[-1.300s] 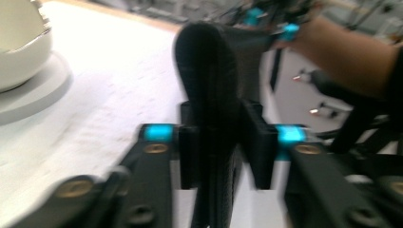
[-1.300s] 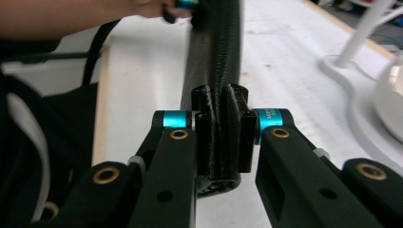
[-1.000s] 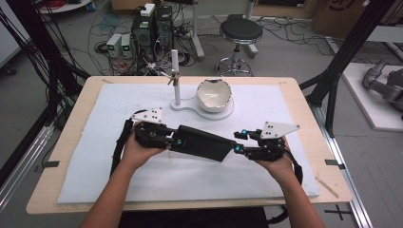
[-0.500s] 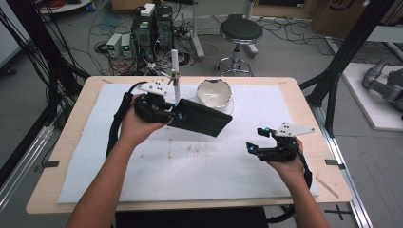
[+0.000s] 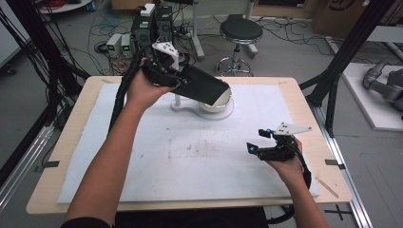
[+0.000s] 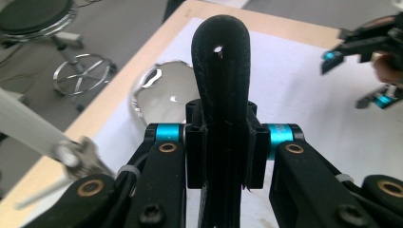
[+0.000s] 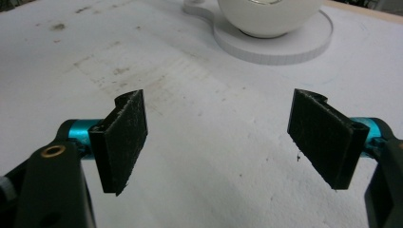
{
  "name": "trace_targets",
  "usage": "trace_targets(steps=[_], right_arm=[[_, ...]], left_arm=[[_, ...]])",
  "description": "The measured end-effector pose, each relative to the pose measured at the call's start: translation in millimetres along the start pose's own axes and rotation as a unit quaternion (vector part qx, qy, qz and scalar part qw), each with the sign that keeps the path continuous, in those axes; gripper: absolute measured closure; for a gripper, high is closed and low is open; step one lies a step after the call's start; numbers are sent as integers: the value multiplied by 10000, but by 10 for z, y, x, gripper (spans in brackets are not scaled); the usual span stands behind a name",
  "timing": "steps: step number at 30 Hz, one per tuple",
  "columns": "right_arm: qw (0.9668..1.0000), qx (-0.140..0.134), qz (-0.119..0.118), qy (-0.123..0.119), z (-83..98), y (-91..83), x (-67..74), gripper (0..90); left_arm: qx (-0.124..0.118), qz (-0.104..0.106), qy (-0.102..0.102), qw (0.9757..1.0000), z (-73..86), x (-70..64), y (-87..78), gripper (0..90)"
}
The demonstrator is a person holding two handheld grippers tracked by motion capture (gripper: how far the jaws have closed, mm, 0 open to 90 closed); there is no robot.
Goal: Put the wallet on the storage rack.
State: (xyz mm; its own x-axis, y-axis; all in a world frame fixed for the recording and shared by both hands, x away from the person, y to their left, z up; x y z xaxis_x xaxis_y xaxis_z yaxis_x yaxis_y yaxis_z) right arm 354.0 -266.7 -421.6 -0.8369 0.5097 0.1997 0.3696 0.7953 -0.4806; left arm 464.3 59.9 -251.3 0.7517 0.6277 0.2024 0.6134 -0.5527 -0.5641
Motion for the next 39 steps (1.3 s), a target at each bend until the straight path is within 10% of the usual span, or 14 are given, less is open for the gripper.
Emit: trace_targets(steps=[9, 26, 39], right_arm=[[9998, 35, 92, 182, 57, -24, -84, 208], [9991, 55, 96, 397, 78, 3, -128, 208], [9993, -38, 68, 359, 69, -20, -122, 208]], left_arm=[[469, -228, 103, 9986, -153, 113, 295, 754], [1400, -571, -144, 9884, -82, 85, 1095, 740], [765, -1095, -486, 9899, -142, 298, 854, 496]])
Point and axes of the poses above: each handheld gripper's, and its own axes: y roughly forward along the jaws, z roughly out of its underside, x roughly to its left, the point moved 5 cm from there along y, roughly forward along the jaws, and after that the axes turned 14 degrees about -z, right-handed, at the moved point
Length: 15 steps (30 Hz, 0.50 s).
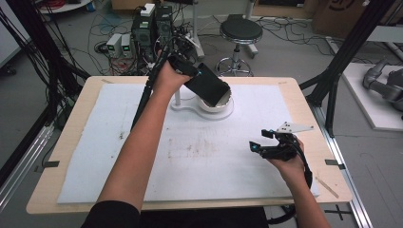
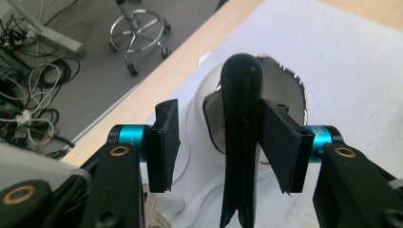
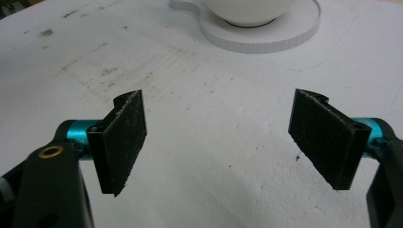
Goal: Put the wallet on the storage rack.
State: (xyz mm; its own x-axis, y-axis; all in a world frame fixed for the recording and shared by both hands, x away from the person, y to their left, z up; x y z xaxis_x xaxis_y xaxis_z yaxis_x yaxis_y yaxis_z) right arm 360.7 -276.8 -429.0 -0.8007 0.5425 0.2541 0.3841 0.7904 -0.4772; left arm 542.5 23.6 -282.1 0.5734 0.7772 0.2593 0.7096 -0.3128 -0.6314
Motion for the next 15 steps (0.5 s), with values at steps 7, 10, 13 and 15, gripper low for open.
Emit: trace_targets(steps=[7, 10, 13, 15], right_arm=[[9999, -20, -113, 67, -1, 8, 14, 208], [9999, 3, -132, 44, -1, 21, 18, 208], [9999, 15, -131, 34, 0, 33, 12, 208], [9999, 35, -150, 43, 3, 36, 13, 208]], left_arm=[[-77, -495, 49, 9987, 8, 20, 66, 620], [14, -628, 151, 9979, 3, -5, 153, 646], [48, -781, 147, 9968, 5, 7, 215, 647], [72, -762, 58, 9971, 14, 31, 238, 645]])
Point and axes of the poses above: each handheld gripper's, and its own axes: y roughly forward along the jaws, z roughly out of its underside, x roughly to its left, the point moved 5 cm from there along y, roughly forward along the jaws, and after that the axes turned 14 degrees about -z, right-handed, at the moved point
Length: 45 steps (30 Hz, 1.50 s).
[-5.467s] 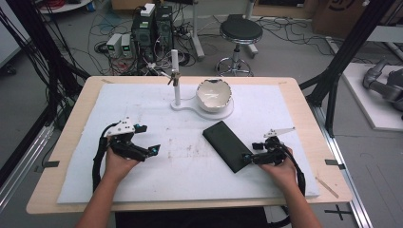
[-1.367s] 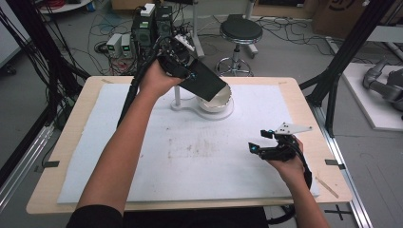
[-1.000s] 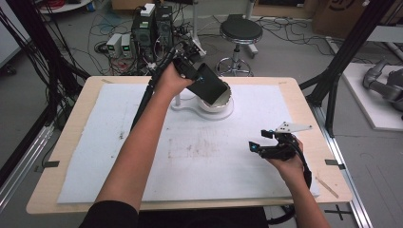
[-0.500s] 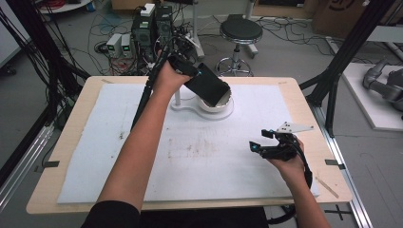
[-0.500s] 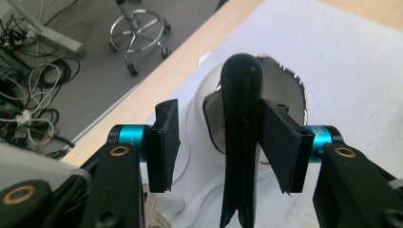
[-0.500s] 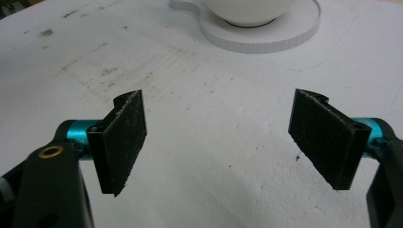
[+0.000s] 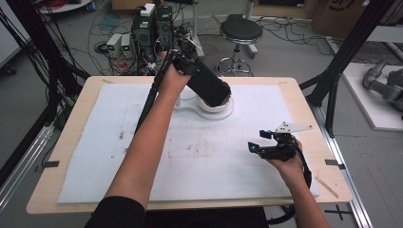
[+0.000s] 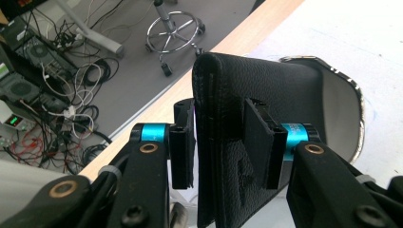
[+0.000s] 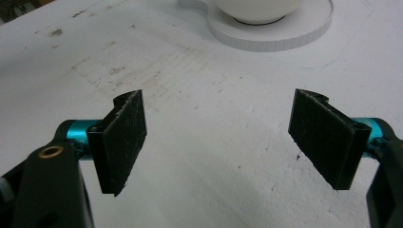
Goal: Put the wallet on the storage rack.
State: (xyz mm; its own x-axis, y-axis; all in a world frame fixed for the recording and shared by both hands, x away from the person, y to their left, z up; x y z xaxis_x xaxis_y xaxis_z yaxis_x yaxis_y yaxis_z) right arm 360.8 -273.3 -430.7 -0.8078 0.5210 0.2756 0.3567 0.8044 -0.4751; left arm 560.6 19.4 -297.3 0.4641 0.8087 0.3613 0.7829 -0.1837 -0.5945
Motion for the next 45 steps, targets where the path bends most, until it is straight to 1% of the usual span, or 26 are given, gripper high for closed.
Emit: trace_targets(steps=[1, 3, 6, 8, 9, 12, 13, 15, 18, 22, 24, 25, 26, 29, 31, 33, 34, 35, 38, 40, 41, 43, 45], right_arm=[[10000, 2, -19, 25, 0, 2, 8, 208], [10000, 19, -48, -35, 0, 9, 11, 208], [10000, 26, -52, -43, -2, 18, 18, 208], [10000, 37, -59, -34, -1, 17, 17, 208], [10000, 29, -53, -62, -3, 15, 11, 208], [10000, -6, -37, -38, -5, 3, 14, 208], [10000, -10, -30, -46, -5, -2, 14, 208], [10000, -28, -24, -25, -6, -10, 20, 208], [10000, -41, -26, -10, -8, -12, 25, 208], [10000, -47, -23, -44, -12, -13, 17, 208], [10000, -59, -13, -48, -18, -20, 16, 208], [10000, -83, 4, -28, -23, -26, 15, 208], [9999, -110, 5, -42, -29, -34, 10, 208], [9999, -161, 55, -24, -37, -51, 2, 208], [9999, -155, 67, -21, -35, -56, -3, 208], [9998, -163, 75, -26, -37, -61, -5, 208], [9998, -162, 84, -12, -37, -64, -3, 208], [9998, -172, 95, -6, -39, -69, -1, 208], [9998, -178, 100, -4, -41, -79, -1, 208], [9998, -181, 109, -20, -42, -79, -7, 208], [9998, -183, 112, -10, -42, -80, -7, 208], [9997, -184, 126, -16, -44, -80, -8, 208], [9997, -200, 146, -2, -50, -83, -3, 208]], left_arm=[[7, 17, -23, 10000, 5, 13, 9, 644], [-1, 120, -88, 9999, 11, 26, 10, 638], [-63, 201, -140, 9997, 11, 37, -15, 587], [-133, 244, -108, 9996, 0, 37, -51, 552], [-165, 235, -113, 9995, -3, 38, -61, 533], [-270, 220, -151, 9993, -18, 46, -115, 490], [-313, 263, -161, 9990, -23, 53, -138, 485], [-379, 297, -252, 9985, -31, 61, -176, 460], [-509, 337, -320, 9976, -40, 89, -241, 432], [-680, 500, -461, 9954, -39, 133, -334, 400], [-814, 604, -536, 9934, -33, 151, -392, 379], [-902, 681, -574, 9919, -29, 157, -430, 366], [-955, 732, -566, 9911, -21, 167, -464, 361], [-1093, 798, -576, 9891, 4, 186, -549, 336], [-1203, 871, -601, 9871, 28, 213, -618, 334], [-1263, 940, -620, 9856, 51, 232, -667, 316], [-1309, 1000, -660, 9841, 72, 240, -705, 310], [-1339, 1038, -650, 9834, 88, 247, -729, 305], [-1467, 1204, -651, 9797, 163, 253, -834, 285], [-1552, 1362, -671, 9761, 226, 250, -907, 268], [-1592, 1412, -697, 9746, 262, 250, -942, 264], [-1658, 1500, -688, 9723, 348, 258, -1008, 246], [-1720, 1613, -743, 9690, 452, 260, -1065, 236]])
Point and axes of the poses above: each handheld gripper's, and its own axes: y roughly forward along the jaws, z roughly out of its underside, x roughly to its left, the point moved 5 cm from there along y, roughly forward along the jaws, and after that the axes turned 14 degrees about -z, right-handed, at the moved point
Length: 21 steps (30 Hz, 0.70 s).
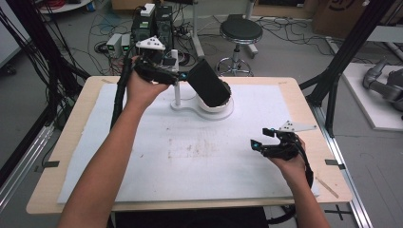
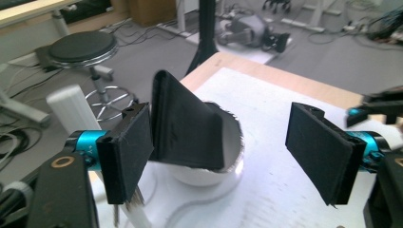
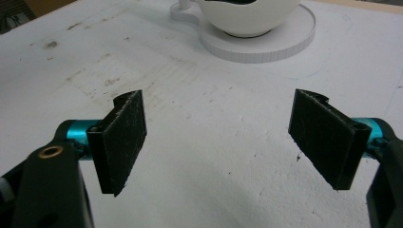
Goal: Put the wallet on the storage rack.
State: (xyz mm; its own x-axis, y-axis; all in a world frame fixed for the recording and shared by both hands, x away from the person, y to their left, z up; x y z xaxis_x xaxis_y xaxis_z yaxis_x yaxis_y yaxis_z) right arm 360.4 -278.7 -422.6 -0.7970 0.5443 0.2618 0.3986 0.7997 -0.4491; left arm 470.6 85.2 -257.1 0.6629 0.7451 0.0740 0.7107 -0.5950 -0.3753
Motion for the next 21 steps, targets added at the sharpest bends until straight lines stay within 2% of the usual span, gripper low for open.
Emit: trace_targets(steps=[4, 13, 19, 21], right_arm=[[10000, -1, 18, -17, -6, -2, 9, 208], [10000, -54, 46, 9, -23, 1, -8, 208], [9999, -96, 82, 68, -24, -17, -46, 208], [9999, -105, 85, 32, -25, -24, -55, 208]], left_arm=[[-81, 163, -73, 9998, 227, -29, -162, 198], [-173, 412, -310, 9985, 706, -23, -384, 142], [-194, 489, -325, 9981, 944, -52, -490, 122], [-266, 513, -285, 9979, 1017, -64, -527, 102]])
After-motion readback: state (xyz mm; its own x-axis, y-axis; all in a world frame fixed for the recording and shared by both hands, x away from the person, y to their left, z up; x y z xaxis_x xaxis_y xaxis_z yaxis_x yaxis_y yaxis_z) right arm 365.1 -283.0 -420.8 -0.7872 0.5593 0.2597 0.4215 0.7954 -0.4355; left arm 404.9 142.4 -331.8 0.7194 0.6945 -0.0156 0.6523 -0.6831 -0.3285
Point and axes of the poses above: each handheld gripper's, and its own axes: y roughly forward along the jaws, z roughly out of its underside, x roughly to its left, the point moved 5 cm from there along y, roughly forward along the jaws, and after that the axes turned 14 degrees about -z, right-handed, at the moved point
